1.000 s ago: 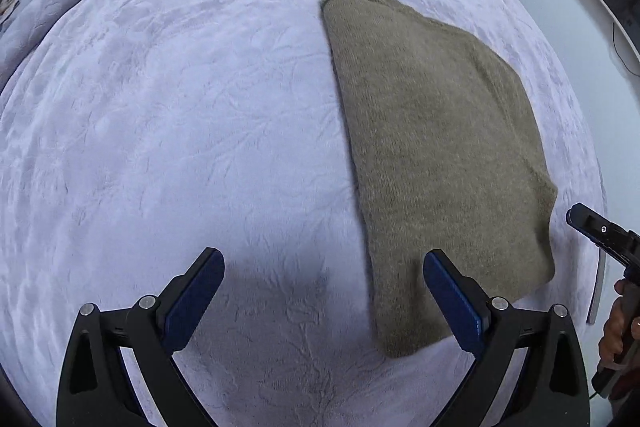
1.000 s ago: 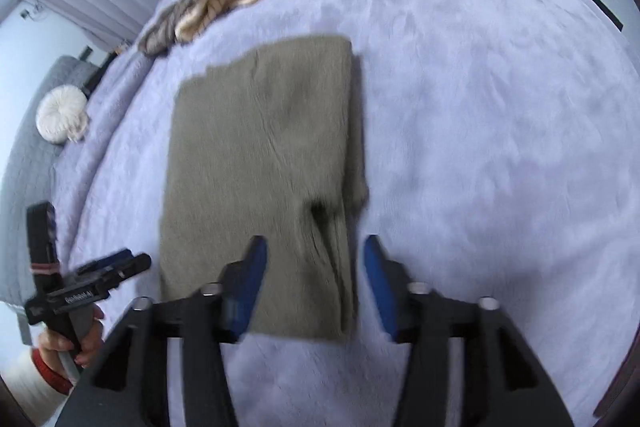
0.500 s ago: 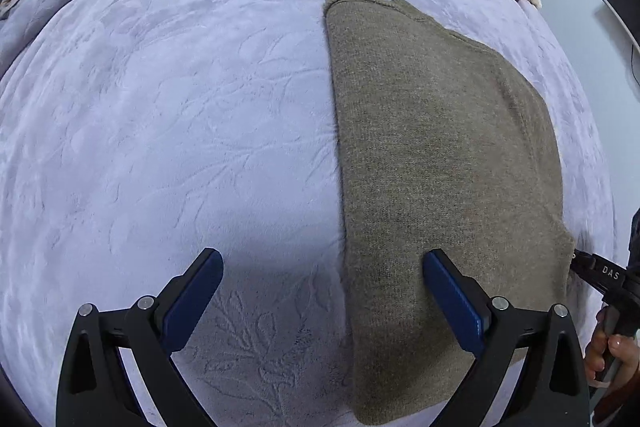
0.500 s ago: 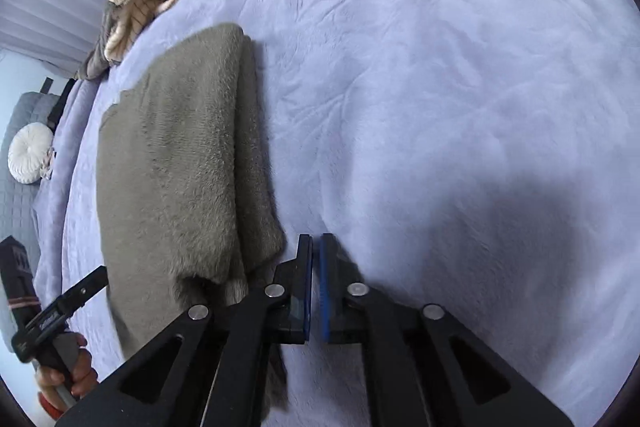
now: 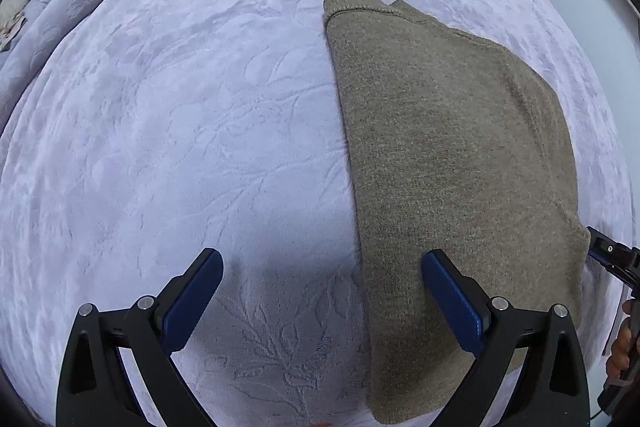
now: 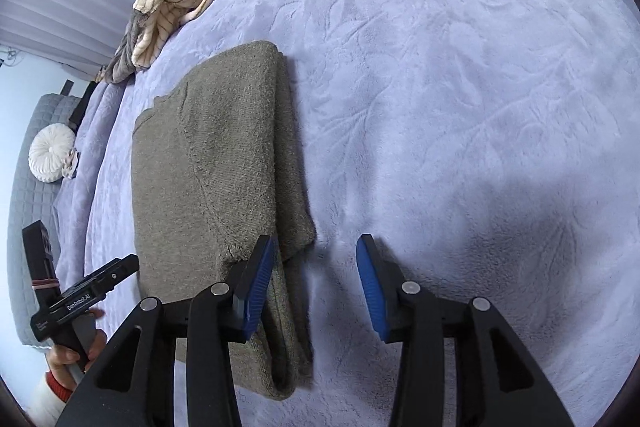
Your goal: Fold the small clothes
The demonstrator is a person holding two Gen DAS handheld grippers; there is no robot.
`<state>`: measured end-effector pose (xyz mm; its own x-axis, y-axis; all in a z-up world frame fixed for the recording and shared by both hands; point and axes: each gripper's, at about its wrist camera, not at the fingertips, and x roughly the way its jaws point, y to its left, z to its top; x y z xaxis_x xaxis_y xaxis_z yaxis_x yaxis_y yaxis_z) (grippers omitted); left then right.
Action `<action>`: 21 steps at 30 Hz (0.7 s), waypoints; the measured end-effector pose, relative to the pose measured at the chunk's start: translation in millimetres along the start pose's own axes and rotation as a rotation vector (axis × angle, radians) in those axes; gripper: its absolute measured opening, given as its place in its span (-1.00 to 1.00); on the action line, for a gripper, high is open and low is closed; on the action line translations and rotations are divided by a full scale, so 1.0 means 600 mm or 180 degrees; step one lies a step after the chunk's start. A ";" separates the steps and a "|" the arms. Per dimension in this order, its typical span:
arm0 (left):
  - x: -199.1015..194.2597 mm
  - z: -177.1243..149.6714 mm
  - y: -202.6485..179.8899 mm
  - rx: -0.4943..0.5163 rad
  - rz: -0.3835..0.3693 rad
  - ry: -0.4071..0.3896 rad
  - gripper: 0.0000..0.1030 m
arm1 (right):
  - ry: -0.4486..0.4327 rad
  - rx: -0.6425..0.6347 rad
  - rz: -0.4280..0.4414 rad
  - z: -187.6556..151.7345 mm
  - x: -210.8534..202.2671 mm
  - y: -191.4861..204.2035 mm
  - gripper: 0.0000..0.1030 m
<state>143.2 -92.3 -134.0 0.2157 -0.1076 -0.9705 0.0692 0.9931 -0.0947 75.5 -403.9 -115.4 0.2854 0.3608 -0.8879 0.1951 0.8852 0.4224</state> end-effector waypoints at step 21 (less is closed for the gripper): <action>0.016 0.028 -0.012 0.0008 0.0115 -0.0008 0.97 | -0.0004 0.0000 0.0100 0.024 -0.006 0.001 0.13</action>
<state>161.2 -101.1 -139.0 0.2207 -0.0717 -0.9727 0.0637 0.9962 -0.0590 87.9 -408.8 -109.2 0.2927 0.3879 -0.8740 0.1860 0.8735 0.4500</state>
